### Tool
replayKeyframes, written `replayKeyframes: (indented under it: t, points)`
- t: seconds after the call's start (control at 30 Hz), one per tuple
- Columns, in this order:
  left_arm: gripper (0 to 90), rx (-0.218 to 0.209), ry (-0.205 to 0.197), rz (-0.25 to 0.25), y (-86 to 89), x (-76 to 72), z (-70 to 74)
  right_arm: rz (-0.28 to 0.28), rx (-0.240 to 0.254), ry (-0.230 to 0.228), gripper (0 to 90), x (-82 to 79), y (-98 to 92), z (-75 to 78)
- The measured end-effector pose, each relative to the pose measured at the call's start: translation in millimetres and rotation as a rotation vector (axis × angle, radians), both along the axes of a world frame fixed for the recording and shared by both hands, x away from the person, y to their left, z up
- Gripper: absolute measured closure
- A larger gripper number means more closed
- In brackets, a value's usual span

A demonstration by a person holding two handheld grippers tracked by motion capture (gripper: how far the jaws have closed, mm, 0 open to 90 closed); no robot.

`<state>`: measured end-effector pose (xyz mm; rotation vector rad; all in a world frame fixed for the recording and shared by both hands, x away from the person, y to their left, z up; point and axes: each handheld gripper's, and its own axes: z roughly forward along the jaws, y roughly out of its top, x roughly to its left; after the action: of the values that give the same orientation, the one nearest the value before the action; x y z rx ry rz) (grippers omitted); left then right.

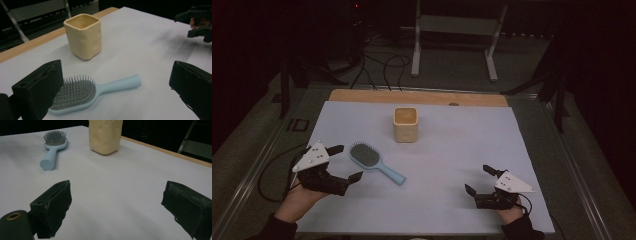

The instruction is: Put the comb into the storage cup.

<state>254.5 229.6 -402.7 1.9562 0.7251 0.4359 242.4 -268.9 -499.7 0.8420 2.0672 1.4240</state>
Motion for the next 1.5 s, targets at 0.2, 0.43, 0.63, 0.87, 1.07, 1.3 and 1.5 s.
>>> replayKeyframes:
  t: [0.2,0.43,0.63,0.87,1.07,1.3,1.5]
  points:
    - [0.0,0.037,0.009,-0.039,-16.2,7.7,-0.2,0.004,-0.003,0.001,8.2,-0.3,0.8,-0.1]
    - [0.0,0.064,0.018,-0.057,-30.6,16.0,1.5,0.003,0.000,-0.001,8.2,-0.2,0.3,-0.1]
    - [0.0,0.077,0.027,-0.068,-39.5,22.2,-0.9,0.004,0.003,-0.001,8.3,-0.2,0.1,-0.1]
    - [0.0,0.096,0.037,-0.072,-48.9,29.5,-5.5,0.006,0.007,0.000,8.3,-0.3,0.0,0.0]
    - [0.0,0.107,0.053,-0.080,-61.0,39.0,-11.9,0.007,0.008,0.001,8.3,-0.4,0.5,0.0]
    - [0.0,0.109,0.081,-0.093,-78.8,45.6,-24.2,0.013,0.013,-0.002,8.3,-0.4,-0.1,0.3]
    - [1.3,0.111,0.104,-0.095,-87.8,50.5,-35.4,0.014,0.014,-0.002,8.3,-0.3,0.0,0.2]
